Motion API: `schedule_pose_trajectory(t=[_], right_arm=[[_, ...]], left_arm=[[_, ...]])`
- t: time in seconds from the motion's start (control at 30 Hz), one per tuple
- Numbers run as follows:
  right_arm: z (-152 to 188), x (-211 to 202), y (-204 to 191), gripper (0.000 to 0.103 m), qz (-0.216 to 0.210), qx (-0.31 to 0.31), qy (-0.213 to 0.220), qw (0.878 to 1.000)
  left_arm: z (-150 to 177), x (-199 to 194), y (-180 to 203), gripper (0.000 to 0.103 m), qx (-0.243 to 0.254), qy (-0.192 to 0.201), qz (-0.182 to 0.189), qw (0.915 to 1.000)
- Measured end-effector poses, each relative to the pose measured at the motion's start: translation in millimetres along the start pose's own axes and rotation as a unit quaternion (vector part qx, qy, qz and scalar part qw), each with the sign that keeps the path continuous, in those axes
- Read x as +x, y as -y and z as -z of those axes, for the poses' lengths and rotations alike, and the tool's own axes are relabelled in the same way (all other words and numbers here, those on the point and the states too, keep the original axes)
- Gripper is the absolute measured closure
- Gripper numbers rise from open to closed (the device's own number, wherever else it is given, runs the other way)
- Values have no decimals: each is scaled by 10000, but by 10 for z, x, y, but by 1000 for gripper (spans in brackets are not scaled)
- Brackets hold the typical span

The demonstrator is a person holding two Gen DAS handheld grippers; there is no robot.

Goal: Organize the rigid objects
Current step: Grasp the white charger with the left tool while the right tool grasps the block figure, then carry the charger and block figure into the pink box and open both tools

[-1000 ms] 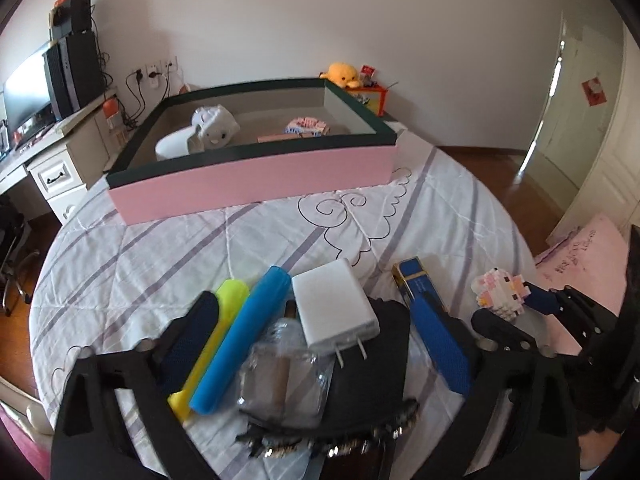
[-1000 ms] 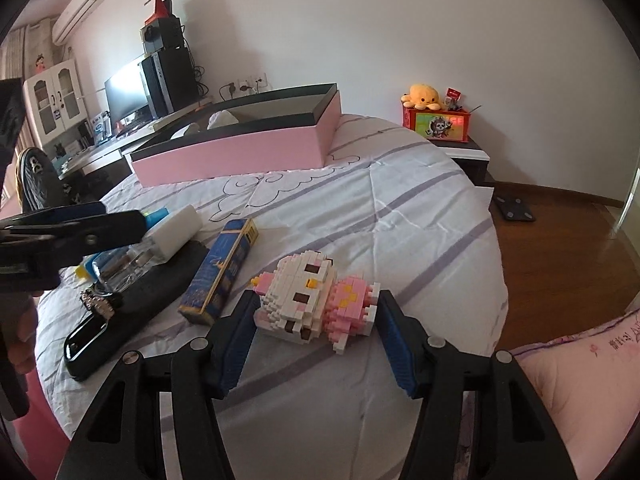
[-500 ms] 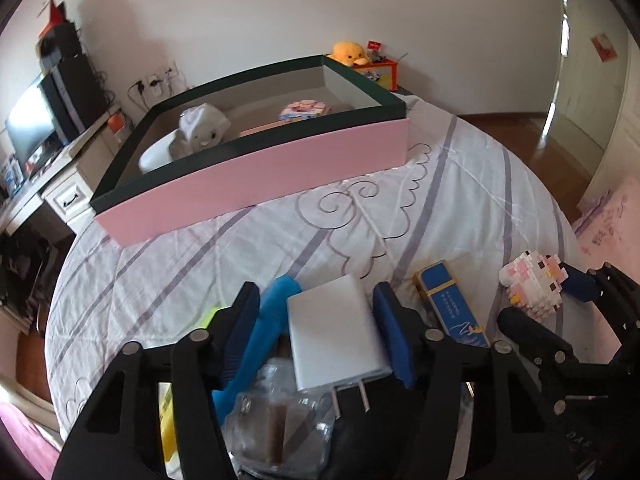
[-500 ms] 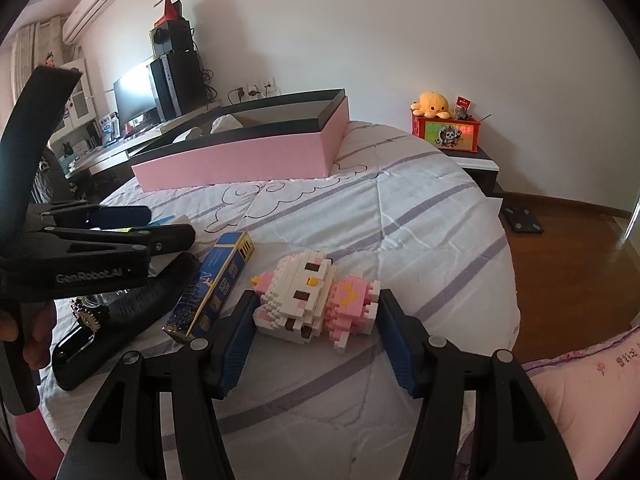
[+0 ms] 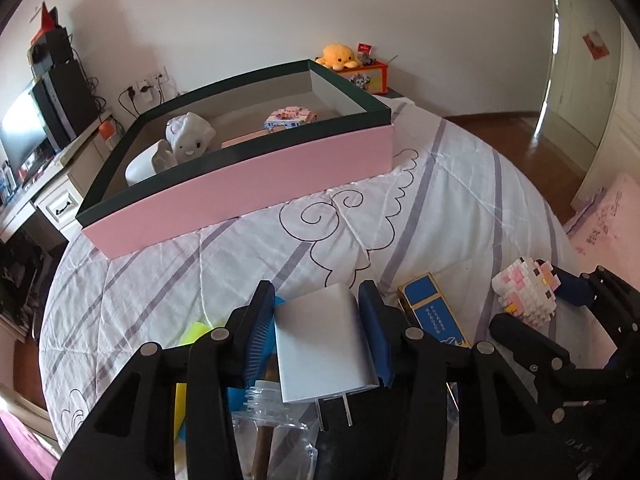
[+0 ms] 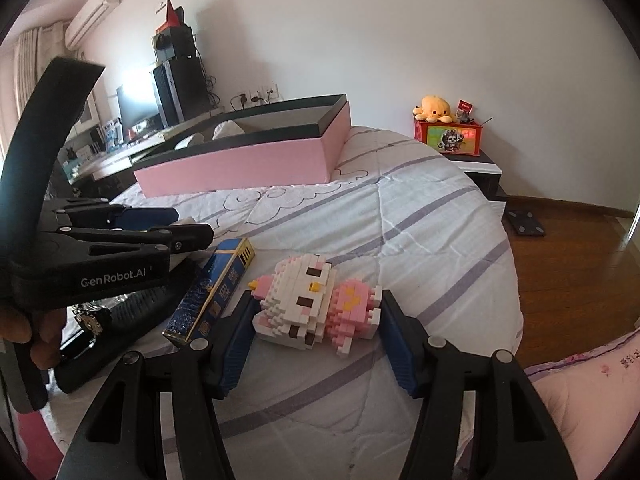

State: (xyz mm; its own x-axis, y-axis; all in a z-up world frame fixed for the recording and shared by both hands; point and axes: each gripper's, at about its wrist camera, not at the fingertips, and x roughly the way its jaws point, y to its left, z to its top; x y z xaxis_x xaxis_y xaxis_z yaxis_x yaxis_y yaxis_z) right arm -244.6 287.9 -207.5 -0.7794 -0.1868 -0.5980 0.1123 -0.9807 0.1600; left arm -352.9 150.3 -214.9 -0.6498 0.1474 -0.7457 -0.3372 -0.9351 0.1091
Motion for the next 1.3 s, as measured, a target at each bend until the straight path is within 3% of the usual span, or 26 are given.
schedule_pose_trajectory(t=[0.33,0.83,1.3], right_arm=[[-218,-171,-65,43,17,-63,182,9998],[-368,-216,-382,43,-90,-280,153,9994],[-603,-181,-676,43,-150,-578,203,9980]], left_arm=[[-84,-271,-105,59,-35,379,116,9992],[70,-541,-399,59,-131,546,428,9975],[-22,-735,-662,59,-236,862,325,9955]])
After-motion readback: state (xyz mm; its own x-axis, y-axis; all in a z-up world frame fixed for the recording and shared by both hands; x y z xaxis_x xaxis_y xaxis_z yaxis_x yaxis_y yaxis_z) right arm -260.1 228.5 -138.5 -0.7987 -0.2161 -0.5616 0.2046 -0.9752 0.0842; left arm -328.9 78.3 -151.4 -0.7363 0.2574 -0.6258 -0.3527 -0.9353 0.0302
